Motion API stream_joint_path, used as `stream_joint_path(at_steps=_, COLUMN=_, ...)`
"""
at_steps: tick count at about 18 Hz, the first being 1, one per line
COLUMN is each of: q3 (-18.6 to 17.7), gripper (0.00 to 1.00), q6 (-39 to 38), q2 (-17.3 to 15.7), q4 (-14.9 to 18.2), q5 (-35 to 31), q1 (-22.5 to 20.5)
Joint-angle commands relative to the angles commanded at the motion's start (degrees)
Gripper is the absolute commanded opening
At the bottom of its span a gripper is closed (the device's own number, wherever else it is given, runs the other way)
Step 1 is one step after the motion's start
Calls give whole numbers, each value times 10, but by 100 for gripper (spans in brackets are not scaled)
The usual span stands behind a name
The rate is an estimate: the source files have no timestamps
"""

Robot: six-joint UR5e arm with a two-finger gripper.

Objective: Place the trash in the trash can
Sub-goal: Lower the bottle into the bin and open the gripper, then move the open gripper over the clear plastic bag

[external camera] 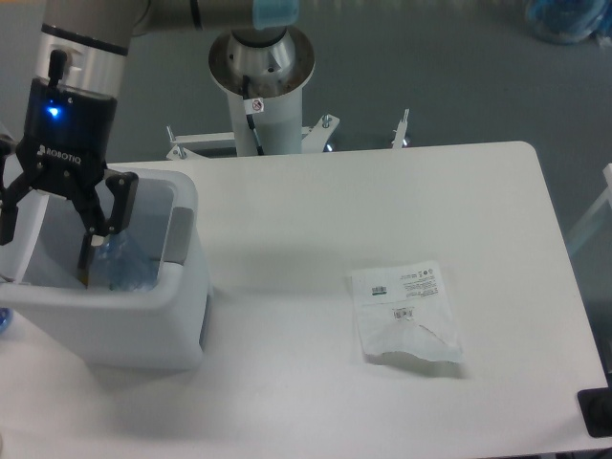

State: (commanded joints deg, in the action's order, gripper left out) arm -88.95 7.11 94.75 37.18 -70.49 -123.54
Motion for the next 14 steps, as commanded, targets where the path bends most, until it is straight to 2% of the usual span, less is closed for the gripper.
stream_joint_path(at_steps=3, q3=-2, gripper=100, q6=11, q2=-11, q4=4, q5=-3, q1=-68)
stream_joint_path(at_steps=5, q3=-12, gripper=100, q6=12, q2=-15, q4=6, q5=-43, q1=-118)
stream_joint_path(at_steps=7, q3=-19, gripper=100, q6=37, q2=-15, q4=9, q5=-74, q1=-140)
stream_joint_path(at_steps=8, q3=-25, gripper=100, q6=82, q2=-14, q4=20, q5=-97, q1=-157)
stream_joint_path(at_steps=10, q3=-35, gripper=100, q6=136, q2=-14, q4=35, q5=-102, q1=-177)
stream_joint_path(at_steps=14, q3=-92, gripper=100, q6=151, q2=-11, q4=50, q5=-122, q1=-204)
